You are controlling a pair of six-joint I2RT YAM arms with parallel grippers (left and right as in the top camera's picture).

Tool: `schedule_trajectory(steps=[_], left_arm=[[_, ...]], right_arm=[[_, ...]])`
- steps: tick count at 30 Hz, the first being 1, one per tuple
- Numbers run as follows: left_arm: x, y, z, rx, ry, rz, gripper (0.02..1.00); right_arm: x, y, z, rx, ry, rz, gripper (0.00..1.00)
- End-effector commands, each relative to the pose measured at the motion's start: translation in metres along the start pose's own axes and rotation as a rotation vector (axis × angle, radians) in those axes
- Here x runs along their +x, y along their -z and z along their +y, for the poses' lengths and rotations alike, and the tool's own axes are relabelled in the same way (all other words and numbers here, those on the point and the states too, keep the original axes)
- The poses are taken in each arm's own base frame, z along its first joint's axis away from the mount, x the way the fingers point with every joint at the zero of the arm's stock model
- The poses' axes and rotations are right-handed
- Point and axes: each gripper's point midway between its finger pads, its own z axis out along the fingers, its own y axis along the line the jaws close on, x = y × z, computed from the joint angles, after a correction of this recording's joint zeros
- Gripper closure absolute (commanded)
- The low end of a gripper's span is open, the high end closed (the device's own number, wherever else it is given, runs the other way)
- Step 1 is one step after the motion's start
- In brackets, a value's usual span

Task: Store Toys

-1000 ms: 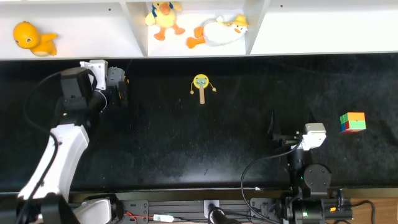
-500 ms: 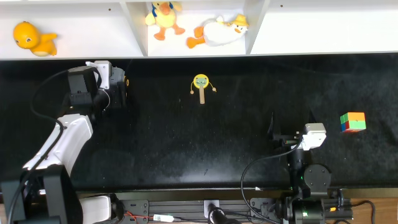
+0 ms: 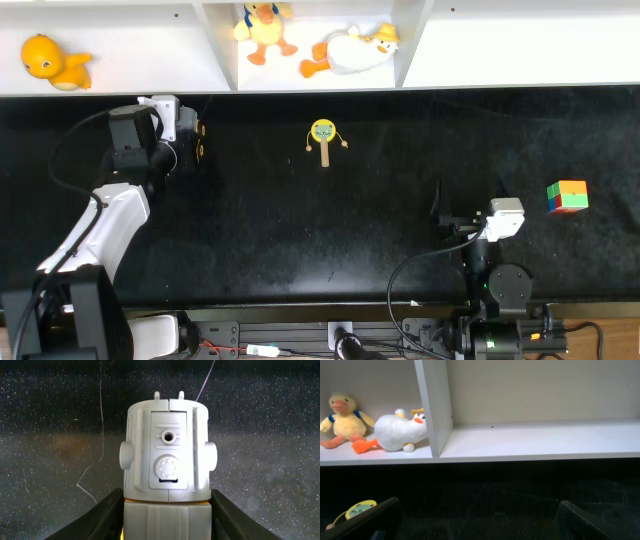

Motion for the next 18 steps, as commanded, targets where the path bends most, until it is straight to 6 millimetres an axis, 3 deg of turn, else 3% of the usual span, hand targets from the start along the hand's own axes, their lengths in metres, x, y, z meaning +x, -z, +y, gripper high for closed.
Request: schedule_trajectory(steps=[1, 12, 18], left_arm=[[-0.001, 0.008, -0.001, -0.004, -0.008, -0.007, 0.645], [-0.006, 0.068, 0.001, -0.045, -0.029, -0.036, 0.669], [-0.023, 0.095, -0.007, -0.012, -0.035, -0.122, 0.669]], right_arm=[[0.003, 0.0, 0.0, 0.002, 0.0, -0.001, 0.005], [0.003, 0.0, 0.0, 0.002, 0.0, -0.001, 0.005], [0.003, 0.0, 0.0, 0.002, 0.0, -0.001, 0.005]])
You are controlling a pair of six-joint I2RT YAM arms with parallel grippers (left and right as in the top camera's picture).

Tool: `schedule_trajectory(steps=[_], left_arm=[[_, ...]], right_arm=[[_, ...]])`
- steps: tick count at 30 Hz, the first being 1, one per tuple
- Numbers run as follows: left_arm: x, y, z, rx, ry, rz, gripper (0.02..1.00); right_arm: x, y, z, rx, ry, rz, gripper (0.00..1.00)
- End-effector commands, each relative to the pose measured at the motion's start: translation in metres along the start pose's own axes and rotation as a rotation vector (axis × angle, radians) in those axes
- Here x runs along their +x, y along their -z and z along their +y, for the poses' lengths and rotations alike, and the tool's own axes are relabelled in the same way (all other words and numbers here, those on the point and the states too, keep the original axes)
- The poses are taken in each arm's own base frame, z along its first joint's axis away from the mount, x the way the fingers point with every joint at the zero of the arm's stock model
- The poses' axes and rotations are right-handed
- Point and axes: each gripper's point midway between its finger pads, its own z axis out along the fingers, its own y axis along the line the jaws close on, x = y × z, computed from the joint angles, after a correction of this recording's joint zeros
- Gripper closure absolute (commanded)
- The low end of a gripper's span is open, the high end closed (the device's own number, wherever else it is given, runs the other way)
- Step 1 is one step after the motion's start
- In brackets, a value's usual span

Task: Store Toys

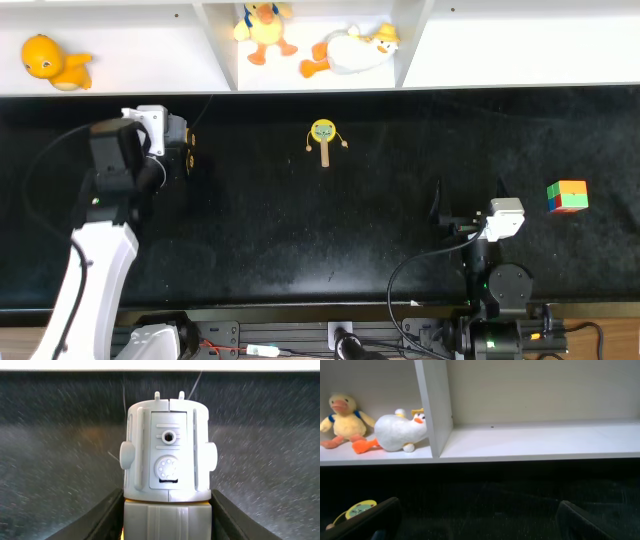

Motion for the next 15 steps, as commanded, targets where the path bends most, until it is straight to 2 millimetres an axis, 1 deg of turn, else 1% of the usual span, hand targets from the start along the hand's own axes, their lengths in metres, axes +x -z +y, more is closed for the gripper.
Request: schedule_trajectory(steps=[1, 3, 8, 11, 15], left_arm=[[-0.019, 0.016, -0.008, 0.038, -0.027, -0.075, 0.667], [-0.031, 0.021, -0.011, 0.057, -0.029, -0.101, 0.669], [-0.064, 0.026, -0.012, 0.064, -0.027, -0.149, 0.667], [-0.081, 0.022, -0.011, 0.064, -0.024, -0.159, 0.671], [-0.106, 0.009, -0.013, 0.082, -0.025, -0.16, 0.673]], right_arm=[[0.003, 0.0, 0.0, 0.002, 0.0, -0.001, 0.007], [0.003, 0.0, 0.0, 0.002, 0.0, -0.001, 0.005], [0.003, 0.0, 0.0, 0.002, 0.0, -0.001, 0.007], [0.003, 0.0, 0.0, 0.002, 0.0, -0.001, 0.005], [0.003, 0.0, 0.0, 0.002, 0.0, -0.001, 0.005]])
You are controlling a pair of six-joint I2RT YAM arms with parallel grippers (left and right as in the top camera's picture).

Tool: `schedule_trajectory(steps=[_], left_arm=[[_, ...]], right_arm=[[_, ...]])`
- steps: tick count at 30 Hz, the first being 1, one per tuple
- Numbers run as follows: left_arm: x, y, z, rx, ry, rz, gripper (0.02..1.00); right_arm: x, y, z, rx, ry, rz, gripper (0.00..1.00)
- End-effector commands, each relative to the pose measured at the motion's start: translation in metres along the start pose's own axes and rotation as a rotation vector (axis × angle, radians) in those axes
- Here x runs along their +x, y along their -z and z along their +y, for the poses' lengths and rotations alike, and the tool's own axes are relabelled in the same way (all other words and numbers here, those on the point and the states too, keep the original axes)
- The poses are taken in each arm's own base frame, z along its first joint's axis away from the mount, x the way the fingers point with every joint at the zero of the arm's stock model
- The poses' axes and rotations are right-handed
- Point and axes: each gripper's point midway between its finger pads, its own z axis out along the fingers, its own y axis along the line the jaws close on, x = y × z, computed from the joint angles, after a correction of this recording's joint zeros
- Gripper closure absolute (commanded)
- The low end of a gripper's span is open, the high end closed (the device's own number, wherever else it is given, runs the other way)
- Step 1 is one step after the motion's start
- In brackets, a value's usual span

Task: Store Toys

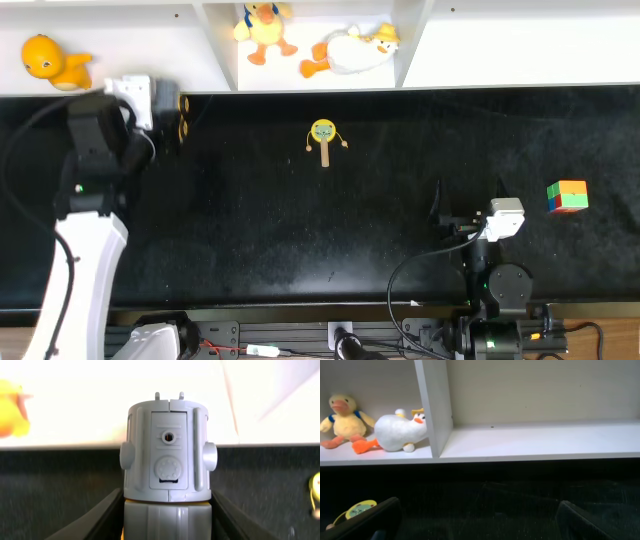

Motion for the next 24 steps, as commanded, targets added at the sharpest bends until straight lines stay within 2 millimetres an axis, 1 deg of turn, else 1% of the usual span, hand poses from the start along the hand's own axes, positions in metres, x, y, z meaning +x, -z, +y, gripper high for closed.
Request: schedule_trajectory(steps=[1, 6, 10, 13, 16, 17, 18, 19, 20, 21, 22, 24], left_arm=[[-0.033, -0.014, -0.006, 0.041, -0.013, -0.025, 0.673], [-0.048, -0.045, -0.004, 0.052, 0.001, -0.006, 0.68], [-0.059, -0.068, -0.002, 0.059, 0.005, -0.031, 0.68], [-0.065, -0.079, -0.001, 0.059, 0.009, -0.05, 0.68], [-0.065, -0.087, 0.0, 0.058, 0.009, -0.055, 0.669], [-0.064, -0.089, 0.0, 0.058, 0.008, -0.053, 0.612], [-0.062, -0.091, 0.0, 0.059, 0.009, -0.049, 0.448], [-0.061, -0.093, 0.001, 0.059, 0.01, -0.045, 0.34], [-0.059, -0.094, 0.001, 0.058, 0.01, -0.04, 0.178], [-0.058, -0.095, 0.001, 0.059, 0.011, -0.034, 0.06], [-0.056, -0.096, 0.001, 0.059, 0.012, -0.029, 0.02], [-0.053, -0.095, 0.001, 0.059, 0.013, -0.017, 0.02]], right_arm=[[0.003, 0.0, 0.0, 0.002, 0.0, -0.001, 0.005], [0.003, 0.0, 0.0, 0.002, 0.0, -0.001, 0.007], [0.004, 0.0, 0.0, 0.002, 0.0, 0.0, 0.005], [0.003, 0.0, 0.0, 0.002, 0.0, -0.001, 0.005], [0.004, 0.0, 0.0, 0.002, 0.0, 0.0, 0.005], [0.004, 0.0, 0.0, 0.002, 0.0, 0.0, 0.005], [0.003, 0.0, 0.0, 0.002, 0.0, -0.001, 0.007], [0.003, 0.0, 0.0, 0.002, 0.0, -0.001, 0.005], [0.003, 0.0, 0.0, 0.002, 0.0, -0.001, 0.007], [0.004, 0.0, 0.0, 0.002, 0.0, 0.0, 0.005], [0.003, 0.0, 0.0, 0.002, 0.0, -0.001, 0.005], [0.004, 0.0, 0.0, 0.002, 0.0, 0.0, 0.007]])
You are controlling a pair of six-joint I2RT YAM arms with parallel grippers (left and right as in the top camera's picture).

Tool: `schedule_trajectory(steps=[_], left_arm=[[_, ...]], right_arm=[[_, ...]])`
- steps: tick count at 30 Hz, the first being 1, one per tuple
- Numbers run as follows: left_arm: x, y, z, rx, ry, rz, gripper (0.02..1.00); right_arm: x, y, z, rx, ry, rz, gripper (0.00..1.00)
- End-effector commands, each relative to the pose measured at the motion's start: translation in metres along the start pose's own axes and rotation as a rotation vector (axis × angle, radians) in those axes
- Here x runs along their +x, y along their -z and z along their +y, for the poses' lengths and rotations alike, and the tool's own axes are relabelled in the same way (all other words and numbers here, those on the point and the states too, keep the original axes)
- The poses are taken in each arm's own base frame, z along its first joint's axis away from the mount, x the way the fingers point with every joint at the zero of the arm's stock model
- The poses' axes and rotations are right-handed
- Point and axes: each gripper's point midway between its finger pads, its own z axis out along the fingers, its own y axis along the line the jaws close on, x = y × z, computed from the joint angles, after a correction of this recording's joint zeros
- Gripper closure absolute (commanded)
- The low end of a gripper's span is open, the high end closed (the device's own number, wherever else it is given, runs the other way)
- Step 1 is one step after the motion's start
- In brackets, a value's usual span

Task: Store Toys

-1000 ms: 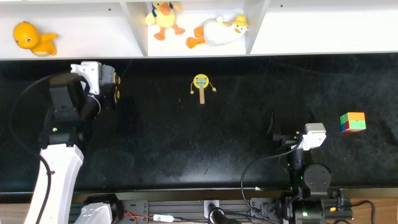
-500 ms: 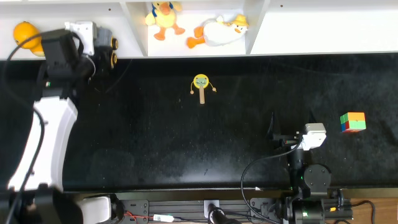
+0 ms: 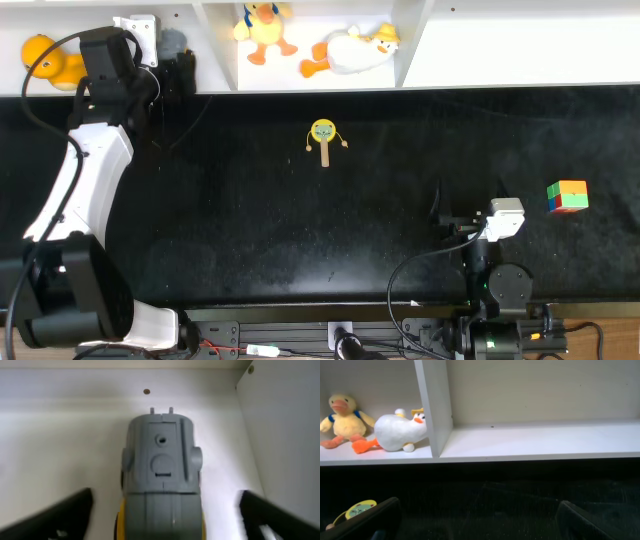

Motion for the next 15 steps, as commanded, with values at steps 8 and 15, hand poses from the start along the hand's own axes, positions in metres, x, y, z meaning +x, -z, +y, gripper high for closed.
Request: schedule_trajectory(steps=[8, 15], left_arm=[[0.015, 0.046, 0.01, -0.107, -0.003, 0.056, 0.02], [0.076, 0.119, 0.016, -0.212, -0.006, 0.027, 0.02]], right_arm=[[0.003, 0.0, 0.0, 0.002, 0.0, -0.001, 0.005], [0.003, 0.0, 0.0, 0.002, 0.0, -0.001, 0.005]])
